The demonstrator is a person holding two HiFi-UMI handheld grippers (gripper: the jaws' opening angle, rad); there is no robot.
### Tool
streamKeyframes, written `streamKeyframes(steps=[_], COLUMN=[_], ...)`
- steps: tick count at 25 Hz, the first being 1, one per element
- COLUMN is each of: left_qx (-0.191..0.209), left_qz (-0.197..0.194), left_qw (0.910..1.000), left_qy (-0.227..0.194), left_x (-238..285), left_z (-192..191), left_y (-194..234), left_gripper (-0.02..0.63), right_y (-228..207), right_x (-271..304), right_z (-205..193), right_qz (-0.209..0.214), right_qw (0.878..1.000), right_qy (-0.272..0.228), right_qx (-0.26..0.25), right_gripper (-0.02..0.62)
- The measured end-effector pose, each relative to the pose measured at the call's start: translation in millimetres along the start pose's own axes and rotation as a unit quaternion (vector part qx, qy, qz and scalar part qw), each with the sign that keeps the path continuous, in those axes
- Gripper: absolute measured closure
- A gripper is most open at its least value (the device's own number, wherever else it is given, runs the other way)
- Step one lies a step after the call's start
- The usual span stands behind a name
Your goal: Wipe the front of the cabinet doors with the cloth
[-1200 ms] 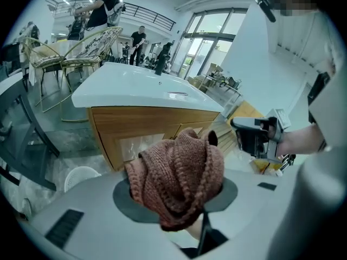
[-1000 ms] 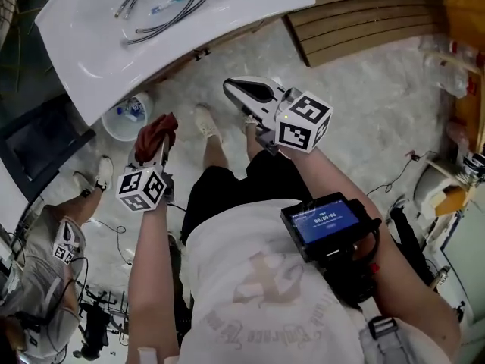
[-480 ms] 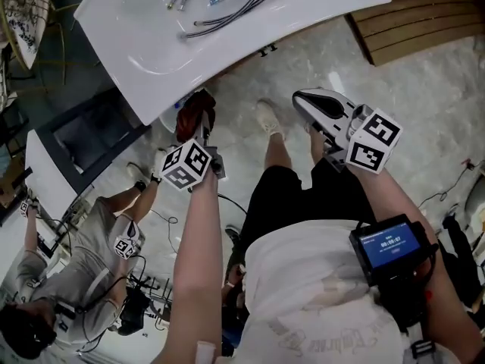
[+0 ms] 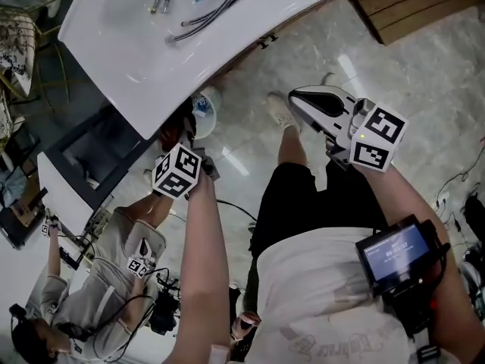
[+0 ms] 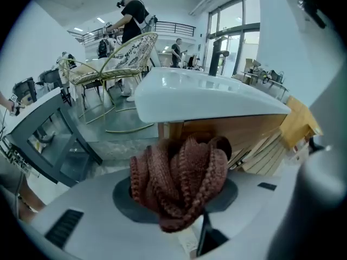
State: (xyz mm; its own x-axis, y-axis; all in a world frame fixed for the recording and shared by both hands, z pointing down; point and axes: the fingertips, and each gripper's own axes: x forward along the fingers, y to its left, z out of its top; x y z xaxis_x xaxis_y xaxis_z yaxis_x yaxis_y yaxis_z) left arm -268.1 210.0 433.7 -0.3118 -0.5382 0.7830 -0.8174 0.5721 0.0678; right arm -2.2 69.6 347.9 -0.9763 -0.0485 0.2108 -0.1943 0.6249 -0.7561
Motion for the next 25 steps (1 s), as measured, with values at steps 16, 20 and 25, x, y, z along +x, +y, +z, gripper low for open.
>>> streamKeyframes(steps=[16,20,25], left_qx=[0.017,0.035,0.059], left_qz=[-0.077,-0.122,-0.171], left_qw=[0.9966,0.9917,0.9834], left_qy=[0.025,0.017,0.01], left_x=[29,39,50], left_z=[6,10,15], left_y=[-100,-159,-225], left_gripper=[0.44,0.44,0.44], right_y=[-44,-51,-60], right_x=[-41,-54,-68], right_z=[-4,-5,-3], right_qz=[-0.055,-0.062,-0.069], right_qw=[0.998,0.997,0.996], right_qy=[-0.032,-0.037,-0.049], right_qx=[0.018,0.025,0.029], right_gripper=[0.581,0.581,0.581])
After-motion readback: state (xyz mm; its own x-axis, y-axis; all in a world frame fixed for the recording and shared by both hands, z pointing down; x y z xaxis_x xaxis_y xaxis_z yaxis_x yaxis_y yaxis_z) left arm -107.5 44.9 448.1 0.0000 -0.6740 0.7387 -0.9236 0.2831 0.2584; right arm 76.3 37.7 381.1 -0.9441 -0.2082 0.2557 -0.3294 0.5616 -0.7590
